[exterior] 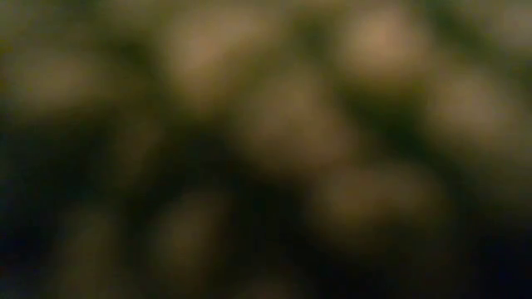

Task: Sort microfiber towel by color & place in baskets
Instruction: Put the white microfiber cloth into the right wire basket

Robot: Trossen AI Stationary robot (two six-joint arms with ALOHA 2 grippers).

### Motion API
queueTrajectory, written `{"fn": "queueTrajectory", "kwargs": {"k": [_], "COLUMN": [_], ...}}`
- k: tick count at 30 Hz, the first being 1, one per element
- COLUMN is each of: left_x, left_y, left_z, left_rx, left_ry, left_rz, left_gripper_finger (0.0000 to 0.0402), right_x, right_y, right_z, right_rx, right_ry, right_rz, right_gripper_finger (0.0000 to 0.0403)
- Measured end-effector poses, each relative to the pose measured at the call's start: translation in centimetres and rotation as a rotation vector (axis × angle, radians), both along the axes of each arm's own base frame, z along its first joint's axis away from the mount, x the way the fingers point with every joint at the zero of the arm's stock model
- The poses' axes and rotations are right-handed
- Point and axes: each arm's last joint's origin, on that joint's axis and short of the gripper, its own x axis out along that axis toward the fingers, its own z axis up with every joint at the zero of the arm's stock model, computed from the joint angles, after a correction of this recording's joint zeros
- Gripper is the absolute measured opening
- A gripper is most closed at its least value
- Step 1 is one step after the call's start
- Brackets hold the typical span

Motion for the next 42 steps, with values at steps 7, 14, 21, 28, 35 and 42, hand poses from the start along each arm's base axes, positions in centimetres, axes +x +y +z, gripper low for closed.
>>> {"fn": "queueTrajectory", "kwargs": {"k": [7,14,21,28,35,42], "left_x": [0.0,0.0,0.0,0.0,0.0,0.0], "left_y": [0.0,0.0,0.0,0.0,0.0,0.0], "left_z": [0.0,0.0,0.0,0.0,0.0,0.0], "left_rx": [0.006,0.025,0.026,0.028,0.05,0.052], "left_ry": [0.001,0.004,0.005,0.007,0.014,0.015], "left_rz": [-0.003,-0.011,-0.011,-0.013,-0.022,-0.022], "left_gripper_finger": [0.0113,0.0113,0.0113,0.0113,0.0113,0.0113], "right_x": [1.4,2.9,4.4,5.4,6.3,7.3], "right_y": [-0.2,-0.3,-0.4,-0.5,-0.6,-0.8], "right_z": [-1.0,-1.3,-0.9,-2.1,-3.6,-5.4], "right_rx": [0.021,0.05,0.071,0.1,0.106,0.117], "right_ry": [0.047,0.042,-0.005,0.037,0.117,0.204], "right_rz": [0.0,0.004,0.009,0.012,0.016,0.003], "right_gripper_finger": [0.016,0.016,0.016,0.016,0.016,0.016]}}
